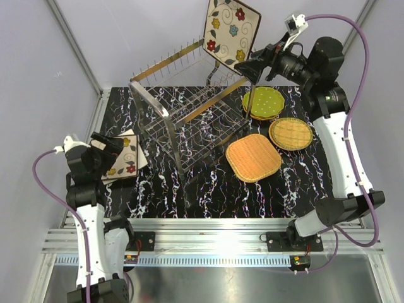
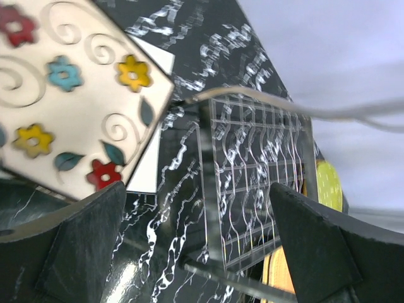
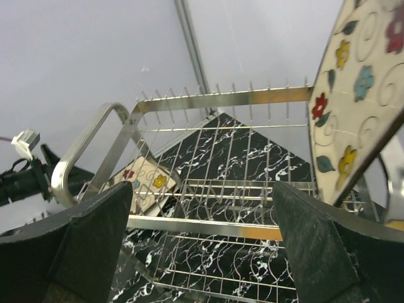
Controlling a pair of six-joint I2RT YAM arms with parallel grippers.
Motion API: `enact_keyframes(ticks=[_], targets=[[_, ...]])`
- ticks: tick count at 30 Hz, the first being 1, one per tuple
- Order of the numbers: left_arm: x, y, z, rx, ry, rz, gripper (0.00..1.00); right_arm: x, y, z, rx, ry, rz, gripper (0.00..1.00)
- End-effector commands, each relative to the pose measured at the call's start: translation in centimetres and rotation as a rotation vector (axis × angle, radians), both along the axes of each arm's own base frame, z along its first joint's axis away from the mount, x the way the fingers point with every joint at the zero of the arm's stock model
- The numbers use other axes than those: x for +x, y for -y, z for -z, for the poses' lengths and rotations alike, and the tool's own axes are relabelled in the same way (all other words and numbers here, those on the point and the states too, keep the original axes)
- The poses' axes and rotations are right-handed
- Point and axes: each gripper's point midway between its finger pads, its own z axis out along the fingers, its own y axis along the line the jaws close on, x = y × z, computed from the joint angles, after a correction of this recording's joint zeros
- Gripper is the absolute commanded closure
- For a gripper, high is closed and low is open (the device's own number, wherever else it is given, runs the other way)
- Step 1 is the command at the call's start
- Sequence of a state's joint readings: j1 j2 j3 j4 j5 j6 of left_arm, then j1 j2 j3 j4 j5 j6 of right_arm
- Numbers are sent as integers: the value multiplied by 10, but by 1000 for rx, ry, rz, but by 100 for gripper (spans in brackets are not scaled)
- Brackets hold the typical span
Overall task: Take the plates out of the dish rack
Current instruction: Place the plate on the table, then grab a plate with the right arm
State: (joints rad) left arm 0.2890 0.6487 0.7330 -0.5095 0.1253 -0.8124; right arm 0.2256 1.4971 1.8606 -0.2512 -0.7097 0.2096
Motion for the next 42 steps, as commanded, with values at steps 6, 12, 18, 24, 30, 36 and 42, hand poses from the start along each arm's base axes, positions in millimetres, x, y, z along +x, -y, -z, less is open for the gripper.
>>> enact_keyframes(ticks=[6,12,18,24,30,36,42], targets=[[3,28,-80,185,245,245,1,35,42,-30,69,-81,240,0],[-2,35,-104,242,292,286,1,54,57,-28,163,-202,292,0],[-4,36,-105,247,300,292,1,70,49,-25,197,-238,256,0],[-7,40,-109,249,312,310,1,98,49,-17,170,-211,277,2],[-6,41,-113,251,325,317,1,115,47,-16,120,-137,260,10],[-4,42,-113,244,324,322,1,129,46,-11,76,-84,261,18],[-3,42,-115,242,331,329,1,136,37,-7,22,-25,256,26]])
